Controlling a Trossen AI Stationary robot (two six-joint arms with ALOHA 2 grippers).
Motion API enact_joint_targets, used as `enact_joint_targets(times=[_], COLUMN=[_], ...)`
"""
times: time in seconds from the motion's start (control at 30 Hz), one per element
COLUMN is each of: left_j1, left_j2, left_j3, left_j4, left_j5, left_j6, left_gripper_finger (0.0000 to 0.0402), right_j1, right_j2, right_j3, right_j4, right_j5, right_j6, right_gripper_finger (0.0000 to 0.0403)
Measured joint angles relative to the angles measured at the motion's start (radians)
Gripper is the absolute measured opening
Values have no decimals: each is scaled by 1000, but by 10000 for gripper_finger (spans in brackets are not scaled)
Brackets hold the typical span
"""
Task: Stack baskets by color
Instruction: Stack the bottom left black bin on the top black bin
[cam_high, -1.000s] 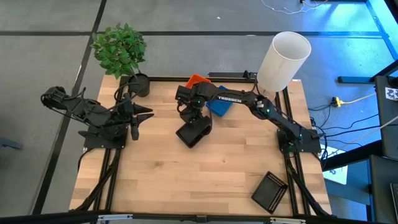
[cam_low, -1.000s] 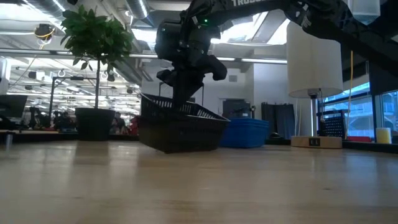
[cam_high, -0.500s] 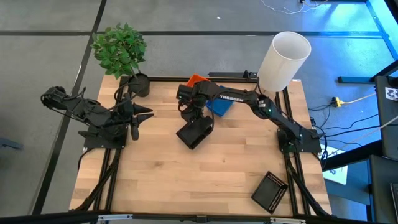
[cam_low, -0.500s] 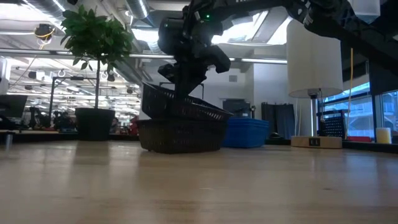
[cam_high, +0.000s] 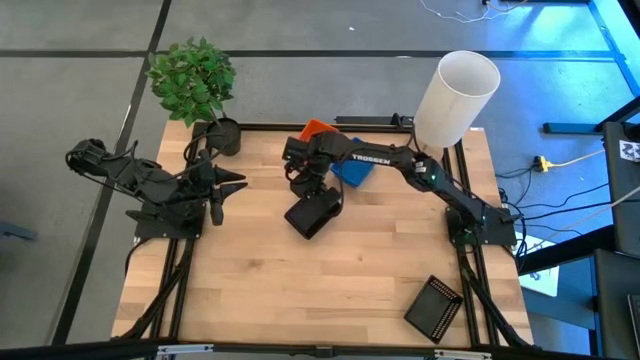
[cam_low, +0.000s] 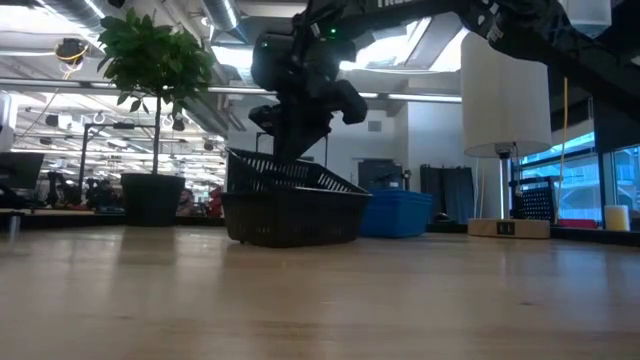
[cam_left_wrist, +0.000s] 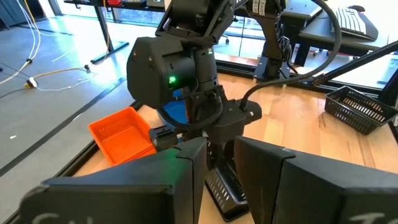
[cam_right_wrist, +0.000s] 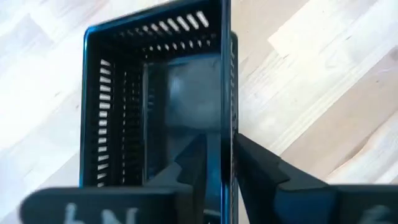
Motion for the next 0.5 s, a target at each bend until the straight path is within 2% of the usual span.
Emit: enact_joint_targets(times=[0.2, 0.5], left_j1=[0, 0], left_j2=[0, 0], left_j3=[0, 0], left_j4=[-6, -15], left_j5=[0, 0], left_j6=[0, 0], left_gripper_finger=[76, 76], right_j1=[2, 3], right_j2=[0, -24], right_j3=[17, 26], right_j4=[13, 14], right_j5=[3, 20], right_j6=[82, 129], right_gripper_finger=[101, 100])
